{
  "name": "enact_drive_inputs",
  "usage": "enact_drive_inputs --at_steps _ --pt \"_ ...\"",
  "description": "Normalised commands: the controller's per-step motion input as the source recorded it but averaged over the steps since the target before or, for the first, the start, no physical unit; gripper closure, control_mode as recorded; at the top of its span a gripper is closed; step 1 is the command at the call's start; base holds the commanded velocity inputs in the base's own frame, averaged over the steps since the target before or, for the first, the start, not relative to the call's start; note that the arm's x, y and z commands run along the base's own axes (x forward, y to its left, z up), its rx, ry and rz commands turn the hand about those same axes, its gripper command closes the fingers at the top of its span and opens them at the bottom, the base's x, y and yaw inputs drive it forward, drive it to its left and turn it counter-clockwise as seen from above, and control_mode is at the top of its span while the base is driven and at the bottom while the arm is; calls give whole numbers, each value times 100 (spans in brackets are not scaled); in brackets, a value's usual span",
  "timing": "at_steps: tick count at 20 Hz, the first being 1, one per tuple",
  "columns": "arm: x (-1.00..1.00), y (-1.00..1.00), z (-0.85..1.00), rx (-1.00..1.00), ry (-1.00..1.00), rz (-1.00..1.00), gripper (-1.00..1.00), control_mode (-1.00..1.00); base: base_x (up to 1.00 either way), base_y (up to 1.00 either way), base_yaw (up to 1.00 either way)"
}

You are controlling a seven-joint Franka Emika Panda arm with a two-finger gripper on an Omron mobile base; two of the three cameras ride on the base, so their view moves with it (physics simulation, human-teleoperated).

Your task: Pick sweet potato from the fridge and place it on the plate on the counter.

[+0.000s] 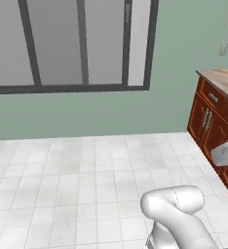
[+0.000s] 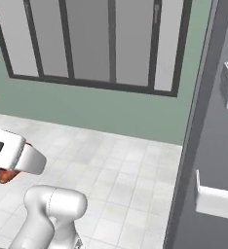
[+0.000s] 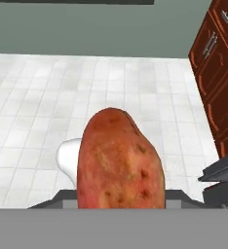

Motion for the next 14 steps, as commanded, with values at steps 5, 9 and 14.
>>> enact_drive_inputs --at_steps 5,9,14 --pt "0 0 0 0 0 0 100 100 87 33 -4" --pt "0 0 0 0 0 0 100 100 99 14 -14" --pt "0 0 0 0 0 0 100 100 96 3 -17"
